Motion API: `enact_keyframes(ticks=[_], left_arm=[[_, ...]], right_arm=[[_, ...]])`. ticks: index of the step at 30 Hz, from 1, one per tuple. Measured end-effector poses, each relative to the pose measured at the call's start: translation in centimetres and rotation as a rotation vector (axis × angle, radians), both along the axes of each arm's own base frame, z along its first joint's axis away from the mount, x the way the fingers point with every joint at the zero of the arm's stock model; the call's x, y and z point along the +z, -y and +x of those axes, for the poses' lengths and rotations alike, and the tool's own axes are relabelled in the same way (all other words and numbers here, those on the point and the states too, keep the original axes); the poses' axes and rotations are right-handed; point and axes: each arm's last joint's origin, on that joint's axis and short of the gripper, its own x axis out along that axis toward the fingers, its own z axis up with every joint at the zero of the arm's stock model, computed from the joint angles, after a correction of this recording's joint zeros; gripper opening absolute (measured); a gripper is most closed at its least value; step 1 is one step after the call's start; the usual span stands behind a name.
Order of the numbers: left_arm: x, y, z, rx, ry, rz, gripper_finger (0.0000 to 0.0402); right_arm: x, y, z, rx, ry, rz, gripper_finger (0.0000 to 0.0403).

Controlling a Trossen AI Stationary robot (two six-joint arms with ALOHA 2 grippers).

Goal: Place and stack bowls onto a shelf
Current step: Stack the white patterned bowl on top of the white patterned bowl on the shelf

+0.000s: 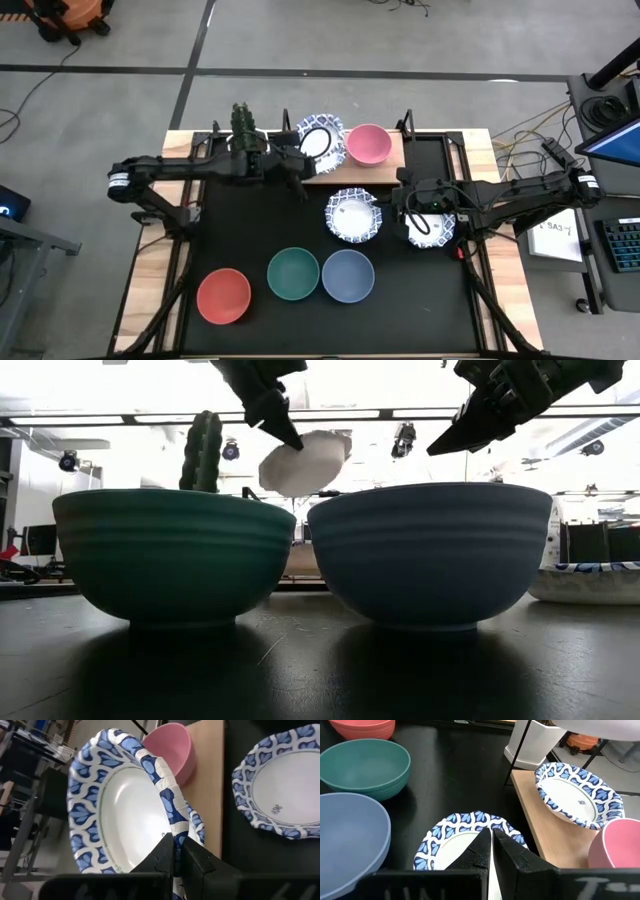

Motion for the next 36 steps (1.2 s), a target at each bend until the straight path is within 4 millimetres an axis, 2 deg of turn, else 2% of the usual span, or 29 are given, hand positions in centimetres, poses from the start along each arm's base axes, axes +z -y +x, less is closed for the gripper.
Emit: enact_keyframes(ticks=[13, 18, 36], left_arm=[[-1.5, -2.8, -0.1, 0.097, 0.087, -0.004, 0.0004], [-2.2, -2.9, -0.1, 0.101, 0.104, -0.002, 0.0027], [-2.2, -3.1, -0.1, 0.113, 0.113, -0.007, 0.0103]], right_arm=[[0.0, 0.0, 0.0, 0.004, -0.005, -0.009, 0.0009], [0.0, 0.0, 0.0, 0.004, -0.005, -0.009, 0.0009], [0.0, 0.0, 0.0, 0.002, -0.005, -0.007, 0.0009]])
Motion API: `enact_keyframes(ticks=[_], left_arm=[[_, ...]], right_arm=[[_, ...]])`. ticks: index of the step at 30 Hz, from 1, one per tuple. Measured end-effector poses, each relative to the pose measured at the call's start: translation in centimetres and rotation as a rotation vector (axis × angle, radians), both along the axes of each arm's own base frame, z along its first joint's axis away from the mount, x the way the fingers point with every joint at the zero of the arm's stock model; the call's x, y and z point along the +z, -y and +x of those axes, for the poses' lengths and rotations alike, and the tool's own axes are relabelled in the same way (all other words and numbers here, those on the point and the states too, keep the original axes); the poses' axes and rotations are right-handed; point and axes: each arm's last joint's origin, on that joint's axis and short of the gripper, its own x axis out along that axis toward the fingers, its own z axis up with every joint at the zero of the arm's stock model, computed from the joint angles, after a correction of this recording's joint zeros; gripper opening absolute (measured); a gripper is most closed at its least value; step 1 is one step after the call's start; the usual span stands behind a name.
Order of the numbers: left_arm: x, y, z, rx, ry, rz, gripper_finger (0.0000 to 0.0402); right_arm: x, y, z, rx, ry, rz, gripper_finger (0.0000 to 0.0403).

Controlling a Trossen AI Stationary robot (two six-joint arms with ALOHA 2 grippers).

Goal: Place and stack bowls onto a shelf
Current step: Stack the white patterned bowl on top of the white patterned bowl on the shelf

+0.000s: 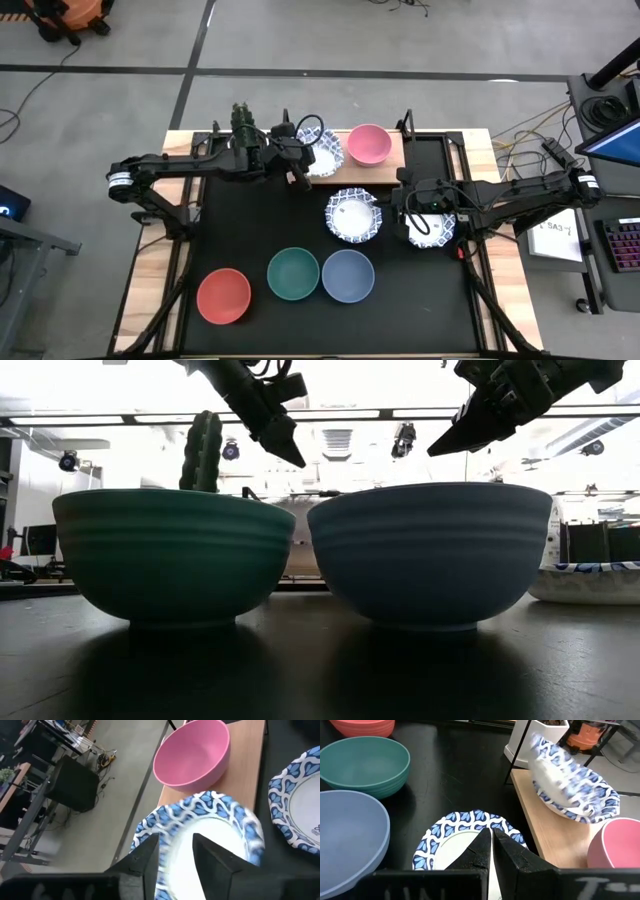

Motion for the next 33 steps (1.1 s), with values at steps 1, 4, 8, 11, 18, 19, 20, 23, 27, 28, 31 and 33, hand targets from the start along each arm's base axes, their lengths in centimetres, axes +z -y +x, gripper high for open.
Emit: enact_keyframes(ticks=[1, 4, 8, 11, 18, 19, 20, 23, 27, 28, 31, 33], left_arm=[[0.0, 0.0, 0.0, 0.004, 0.005, -0.005, 0.0108], [0.1, 0.0, 0.0, 0.016, 0.019, -0.018, 0.0121], [0.7, 0.2, 0.1, 0.023, 0.047, -0.032, 0.0131], [0.8, 0.5, 0.3, -0.028, 0.062, -0.085, 0.0131], [-1.2, 0.7, 0.5, -0.095, 0.020, -0.187, 0.0108], [-1.5, 0.6, 0.6, -0.073, 0.011, -0.178, 0.0103], [-1.7, 0.5, 0.7, -0.062, 0.006, -0.174, 0.0098], [-2.7, 0.3, 1.2, -0.053, -0.025, -0.176, 0.0084], [-4.4, 0.1, 2.0, -0.048, -0.075, -0.188, 0.0071], [-4.7, 0.1, 2.2, -0.043, -0.086, -0.188, 0.0068], [-5.8, -0.1, 2.6, -0.036, -0.119, -0.192, 0.0062], [-6.2, -0.2, 2.7, -0.030, -0.132, -0.194, 0.0059]], right_arm=[[0.0, 0.0, 0.0, 0.000, 0.000, 0.000, 0.0009], [0.0, 0.0, 0.0, 0.000, 0.000, 0.000, 0.0009], [0.0, 0.0, 0.0, 0.000, 0.000, 0.000, 0.0009], [0.0, 0.0, 0.0, 0.000, 0.000, 0.000, 0.0009], [0.0, 0.0, 0.0, 0.001, 0.000, -0.002, 0.0009], [0.0, 0.0, 0.0, 0.001, 0.000, -0.002, 0.0009], [0.0, 0.0, 0.0, 0.001, 0.000, -0.002, 0.0009], [0.0, 0.0, 0.0, 0.001, 0.000, -0.002, 0.0009], [0.0, 0.0, 0.0, 0.001, 0.000, -0.001, 0.0009], [0.0, 0.0, 0.0, 0.001, 0.000, -0.001, 0.0009], [0.0, 0.0, 0.0, 0.001, 0.000, -0.002, 0.0009], [-0.1, 0.0, 0.0, 0.001, -0.002, -0.002, 0.0009]])
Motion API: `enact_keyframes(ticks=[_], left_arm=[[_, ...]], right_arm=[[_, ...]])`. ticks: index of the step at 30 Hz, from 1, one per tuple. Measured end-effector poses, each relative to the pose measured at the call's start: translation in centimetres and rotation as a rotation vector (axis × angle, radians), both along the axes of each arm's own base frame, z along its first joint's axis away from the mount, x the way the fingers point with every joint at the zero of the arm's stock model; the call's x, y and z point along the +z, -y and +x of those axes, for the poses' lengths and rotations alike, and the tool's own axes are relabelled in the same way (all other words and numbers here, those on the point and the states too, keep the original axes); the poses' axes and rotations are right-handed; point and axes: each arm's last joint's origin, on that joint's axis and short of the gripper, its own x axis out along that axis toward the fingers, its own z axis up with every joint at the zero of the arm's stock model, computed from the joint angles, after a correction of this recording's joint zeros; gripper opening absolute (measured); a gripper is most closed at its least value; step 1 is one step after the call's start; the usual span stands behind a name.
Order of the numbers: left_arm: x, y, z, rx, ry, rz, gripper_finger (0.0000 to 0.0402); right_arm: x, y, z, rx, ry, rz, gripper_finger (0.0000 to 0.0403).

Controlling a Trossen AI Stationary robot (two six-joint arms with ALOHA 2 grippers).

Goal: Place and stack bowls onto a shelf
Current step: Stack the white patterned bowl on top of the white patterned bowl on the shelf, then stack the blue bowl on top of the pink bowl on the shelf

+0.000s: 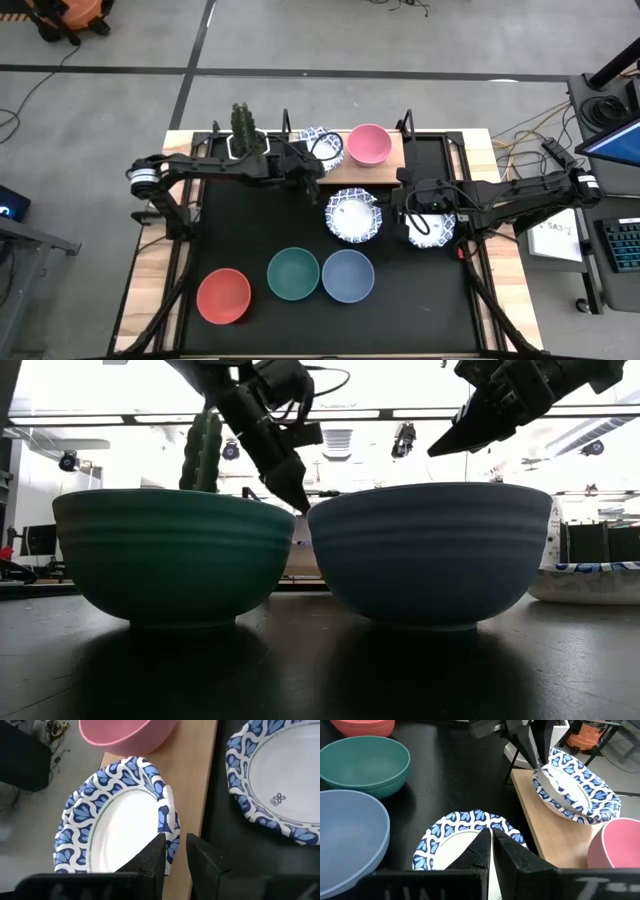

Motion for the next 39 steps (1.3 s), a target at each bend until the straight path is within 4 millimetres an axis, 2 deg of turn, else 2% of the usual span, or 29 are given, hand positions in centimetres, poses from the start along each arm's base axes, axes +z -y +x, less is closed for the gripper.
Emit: enact_keyframes(ticks=[11, 17, 23, 25, 30, 34, 39], left_arm=[[0.4, -0.3, -0.1, 0.014, 0.022, 0.005, 0.0056], [-1.3, -1.6, 0.0, 0.056, -0.007, -0.008, 0.0056], [-1.4, -1.4, 0.1, 0.051, -0.008, -0.011, 0.0056], [-0.7, -1.1, 0.0, 0.059, 0.007, -0.019, 0.0056], [2.9, 0.7, -0.6, 0.047, 0.055, -0.046, 0.0056], [5.4, 3.1, -2.0, -0.014, 0.117, -0.044, 0.0056], [6.8, 6.7, -4.8, -0.113, 0.169, -0.063, 0.0056]], right_arm=[[0.0, 0.0, 0.0, 0.000, 0.000, -0.001, 0.0009], [0.0, 0.0, 0.0, 0.003, 0.000, -0.006, 0.0009], [0.0, 0.0, 0.0, 0.003, 0.003, -0.006, 0.0009], [0.0, 0.0, 0.0, 0.001, 0.004, -0.003, 0.0009], [0.0, 0.0, 0.1, -0.035, 0.017, 0.067, 0.0009], [-0.7, -0.1, 0.3, -0.090, 0.002, 0.164, 0.0009], [-1.3, -0.2, 0.7, -0.177, 0.000, 0.344, 0.0009]])
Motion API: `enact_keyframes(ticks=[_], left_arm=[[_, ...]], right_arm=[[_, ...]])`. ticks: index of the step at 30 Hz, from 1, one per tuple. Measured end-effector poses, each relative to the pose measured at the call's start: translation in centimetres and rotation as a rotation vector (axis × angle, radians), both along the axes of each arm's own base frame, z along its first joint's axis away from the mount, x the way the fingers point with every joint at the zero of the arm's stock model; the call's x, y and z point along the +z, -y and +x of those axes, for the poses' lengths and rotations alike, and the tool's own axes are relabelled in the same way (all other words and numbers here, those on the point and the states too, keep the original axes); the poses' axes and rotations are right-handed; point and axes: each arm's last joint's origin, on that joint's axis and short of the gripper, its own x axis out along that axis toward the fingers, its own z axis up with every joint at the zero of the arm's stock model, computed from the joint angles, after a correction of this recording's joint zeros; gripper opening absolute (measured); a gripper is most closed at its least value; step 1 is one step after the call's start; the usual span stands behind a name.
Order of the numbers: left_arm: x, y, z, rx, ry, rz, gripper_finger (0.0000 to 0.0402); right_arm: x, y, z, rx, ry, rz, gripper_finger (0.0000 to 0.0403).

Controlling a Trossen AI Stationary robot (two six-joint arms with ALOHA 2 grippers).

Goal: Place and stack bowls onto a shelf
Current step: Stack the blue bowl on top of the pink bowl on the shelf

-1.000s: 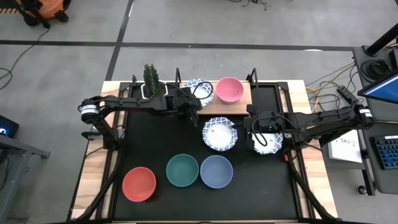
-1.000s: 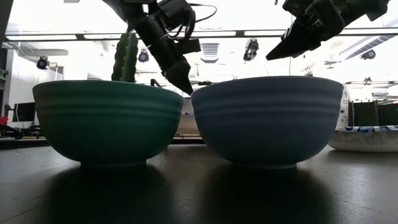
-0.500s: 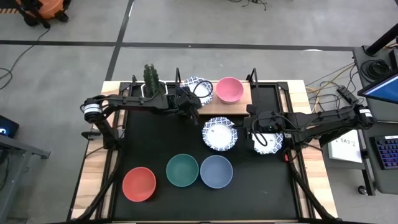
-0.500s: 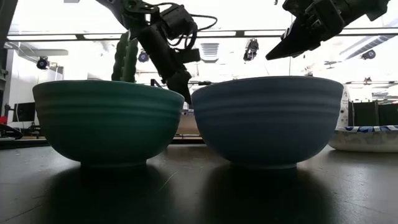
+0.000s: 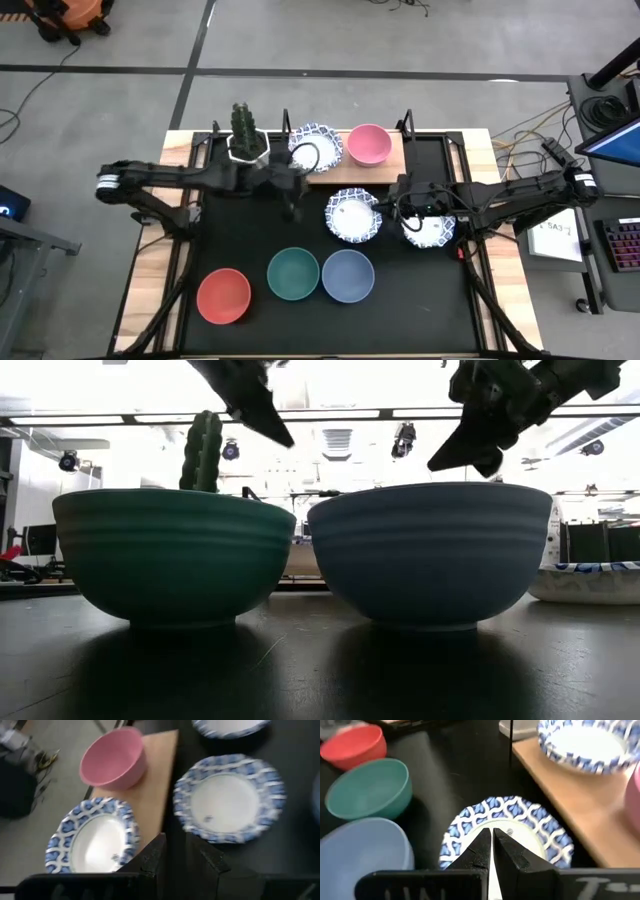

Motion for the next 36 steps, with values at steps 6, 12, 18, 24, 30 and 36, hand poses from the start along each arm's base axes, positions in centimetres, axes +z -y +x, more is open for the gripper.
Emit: enact_keyframes(ticks=[6, 12, 18, 24, 30, 36], left_arm=[[1.3, 3.2, -3.0, -0.115, 0.094, -0.004, 0.0056], [1.1, 3.7, -4.9, -0.154, 0.114, 0.009, 0.0056], [0.3, 3.6, -5.7, -0.162, 0.092, 0.035, 0.0056], [-0.5, 3.5, -5.9, -0.163, 0.069, 0.038, 0.0056], [-1.9, 3.5, -6.1, -0.162, 0.031, 0.036, 0.0056], [-2.7, 3.5, -6.2, -0.155, 0.014, 0.027, 0.0056]], right_arm=[[1.1, -0.1, 0.0, -0.061, -0.058, 0.172, 0.0009], [3.1, -0.6, 0.8, -0.085, -0.144, 0.255, 0.0009], [4.7, -2.4, 2.6, -0.037, -0.270, 0.317, 0.0009], [5.8, -4.5, 4.8, -0.101, -0.469, 0.432, 0.0009], [4.8, -7.5, 7.3, -0.123, -0.598, 0.609, 0.0009], [2.4, -10.1, 8.2, -0.240, -0.759, 0.791, 0.0009]])
